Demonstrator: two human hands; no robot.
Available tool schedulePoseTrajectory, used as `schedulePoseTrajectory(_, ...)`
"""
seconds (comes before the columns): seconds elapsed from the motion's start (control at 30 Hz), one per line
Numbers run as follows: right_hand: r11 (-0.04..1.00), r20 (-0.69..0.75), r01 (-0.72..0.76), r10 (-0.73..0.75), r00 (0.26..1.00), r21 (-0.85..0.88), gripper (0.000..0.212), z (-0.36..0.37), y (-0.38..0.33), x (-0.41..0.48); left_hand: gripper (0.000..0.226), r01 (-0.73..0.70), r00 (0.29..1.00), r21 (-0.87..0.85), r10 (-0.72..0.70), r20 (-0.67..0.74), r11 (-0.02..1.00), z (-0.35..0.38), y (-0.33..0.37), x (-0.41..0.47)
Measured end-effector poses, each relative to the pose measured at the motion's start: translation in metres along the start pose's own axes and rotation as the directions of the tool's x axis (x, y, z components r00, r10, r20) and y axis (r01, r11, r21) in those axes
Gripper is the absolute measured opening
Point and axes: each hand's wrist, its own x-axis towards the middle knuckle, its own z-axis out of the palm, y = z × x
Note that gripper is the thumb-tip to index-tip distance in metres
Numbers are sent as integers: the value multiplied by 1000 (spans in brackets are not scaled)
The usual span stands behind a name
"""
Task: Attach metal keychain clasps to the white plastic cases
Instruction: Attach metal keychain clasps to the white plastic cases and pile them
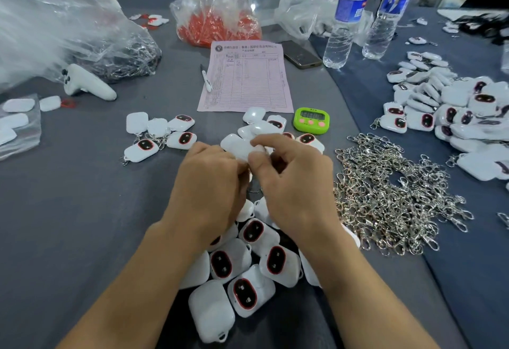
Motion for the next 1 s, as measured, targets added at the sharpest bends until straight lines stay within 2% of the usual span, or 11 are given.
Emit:
schedulePoseTrajectory(0.1, 938, 21, -189, 191, 981, 291, 14, -6, 1, 9, 23, 243, 967, -321, -256, 2, 915, -3, 3, -1)
schedulePoseTrajectory(0.17, 779, 124, -339, 324, 938, 527, 20, -13, 0, 15, 22, 435, 882, -643, -440, 165, 630, -3, 2, 2)
schedulePoseTrajectory(0.33, 555, 306, -474, 373, 876, 684, 30, -12, 0, 16, 22, 496, 847, -817, -370, 382, 295, -4, 3, 7)
schedulePoseTrajectory(0.4, 555, 296, -468, 374, 879, 687, 28, -12, 1, 17, 21, 498, 840, -812, -402, 364, 306, -5, 2, 7)
schedulePoseTrajectory(0.47, 714, 168, -368, 337, 926, 595, 20, -12, 2, 14, 21, 444, 881, -696, -418, 223, 565, -5, 1, 3)
schedulePoseTrajectory(0.53, 959, -12, -122, 129, 992, 255, 12, -8, 4, 7, 25, 247, 969, -284, -237, 70, 926, -5, 1, 0)
schedulePoseTrajectory(0.6, 997, -23, 73, -74, 997, -36, 17, 1, -2, -5, 26, 52, 999, 4, -52, 7, 999, -5, 3, -1)
schedulePoseTrajectory(0.7, 997, -39, 10, -7, 999, 79, 14, 6, -3, -5, 27, 4, 999, 98, 1, -50, 995, -5, -1, 0)
schedulePoseTrajectory(0.8, 863, 21, -270, 289, 957, 427, 15, -5, 2, 10, 27, 198, 978, -203, -207, -21, 959, -5, 4, -2)
schedulePoseTrajectory(0.9, 659, 179, -432, 417, 891, 616, 19, -11, 5, 17, 24, 481, 851, -745, -450, 270, 463, -4, 13, 2)
schedulePoseTrajectory(1.0, 559, 261, -495, 447, 856, 665, 20, -12, 7, 19, 23, 486, 849, -781, -423, 316, 393, -5, 13, 3)
